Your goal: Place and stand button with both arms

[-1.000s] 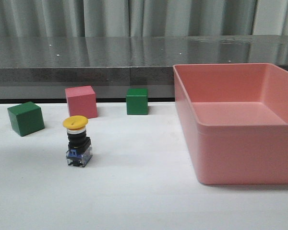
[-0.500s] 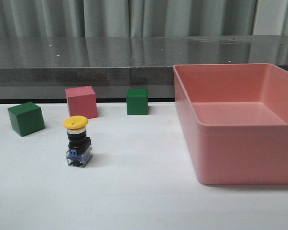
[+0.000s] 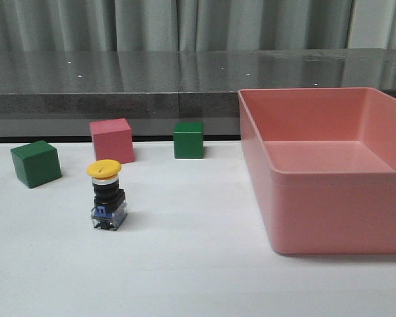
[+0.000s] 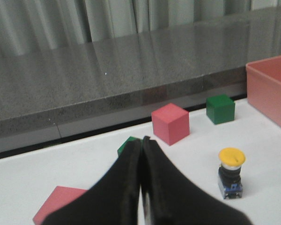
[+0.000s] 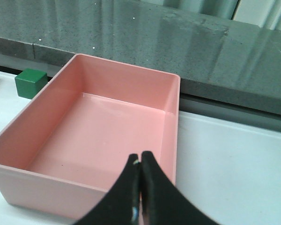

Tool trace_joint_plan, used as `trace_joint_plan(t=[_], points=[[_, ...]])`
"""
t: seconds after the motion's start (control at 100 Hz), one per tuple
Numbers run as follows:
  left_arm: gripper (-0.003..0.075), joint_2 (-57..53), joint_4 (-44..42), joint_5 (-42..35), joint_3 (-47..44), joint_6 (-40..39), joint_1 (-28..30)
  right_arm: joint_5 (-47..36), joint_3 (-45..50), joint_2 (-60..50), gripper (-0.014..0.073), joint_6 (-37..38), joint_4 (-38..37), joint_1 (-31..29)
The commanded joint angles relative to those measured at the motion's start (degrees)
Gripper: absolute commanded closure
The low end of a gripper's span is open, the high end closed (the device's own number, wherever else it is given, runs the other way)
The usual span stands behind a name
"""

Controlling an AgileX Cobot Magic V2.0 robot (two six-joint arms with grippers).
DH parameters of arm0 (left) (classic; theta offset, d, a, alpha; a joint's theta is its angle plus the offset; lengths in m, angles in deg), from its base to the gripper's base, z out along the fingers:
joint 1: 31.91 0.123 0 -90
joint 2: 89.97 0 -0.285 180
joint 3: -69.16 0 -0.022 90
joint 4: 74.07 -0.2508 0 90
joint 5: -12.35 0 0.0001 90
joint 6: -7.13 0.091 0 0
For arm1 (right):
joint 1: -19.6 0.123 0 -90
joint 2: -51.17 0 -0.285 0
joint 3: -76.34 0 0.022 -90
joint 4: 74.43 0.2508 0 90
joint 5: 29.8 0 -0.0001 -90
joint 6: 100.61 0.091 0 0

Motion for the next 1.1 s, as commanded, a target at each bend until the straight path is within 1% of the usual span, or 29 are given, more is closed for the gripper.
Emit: trace_joint_plan(t=[0.0, 0.1, 0.42, 0.56, 0.61, 0.72, 0.78, 0.88, 0.95, 1.09], points=[[0.0740, -2.34, 2.51, -4.24, 0.69, -0.63, 0.08, -4.35, -1.61, 0.35, 0.0655, 0.01, -0.03, -0.27], [0.0740, -3.81, 2.51, -4.24, 0.33, -0.63, 0.08, -4.35, -1.61, 0.35, 0.0655, 0.01, -0.03, -0.27], [0.0740, -3.81, 2.51, -4.24, 0.33, -0.63, 0.08, -4.35, -1.61, 0.35, 0.0655, 0.01, -0.03, -0.27], [0.0740, -3.81, 3.18, -5.97, -0.30, -0.63, 0.08, -4.35, -1.61, 0.35, 0.0655, 0.01, -0.03, -0.27], [0.0740, -3.81, 1.87, -5.84, -1.24, -0.63, 0.08, -4.35, -1.61, 0.35, 0.0655, 0.01, -0.03, -0.27], [0.0740, -3.92, -4.37, -5.84, -4.69, -0.76, 0.08, -4.35, -1.61, 0.35, 0.0655, 0.01, -0.03, -0.27], [0.0740, -4.56, -7.81, -5.84, -6.34, -3.04, 0.08, -4.35, -1.61, 0.35, 0.0655, 0.01, -0.03, -0.27], [0.0740, -6.61, -13.61, -5.95, -8.76, -12.32, 0.08, -4.35, -1.61, 0.35, 0.0655, 0.01, -0.03, -0.27], [0.0740, -8.17, -17.07, -6.09, -10.14, -16.92, 0.08, -4.35, -1.61, 0.35, 0.0655, 0.01, -0.03, -0.27], [0.0740, -7.99, -18.09, -9.20, -12.84, -17.21, 0.08, -4.28, -1.61, 0.35, 0.0655, 0.01, -0.03, -0.27]])
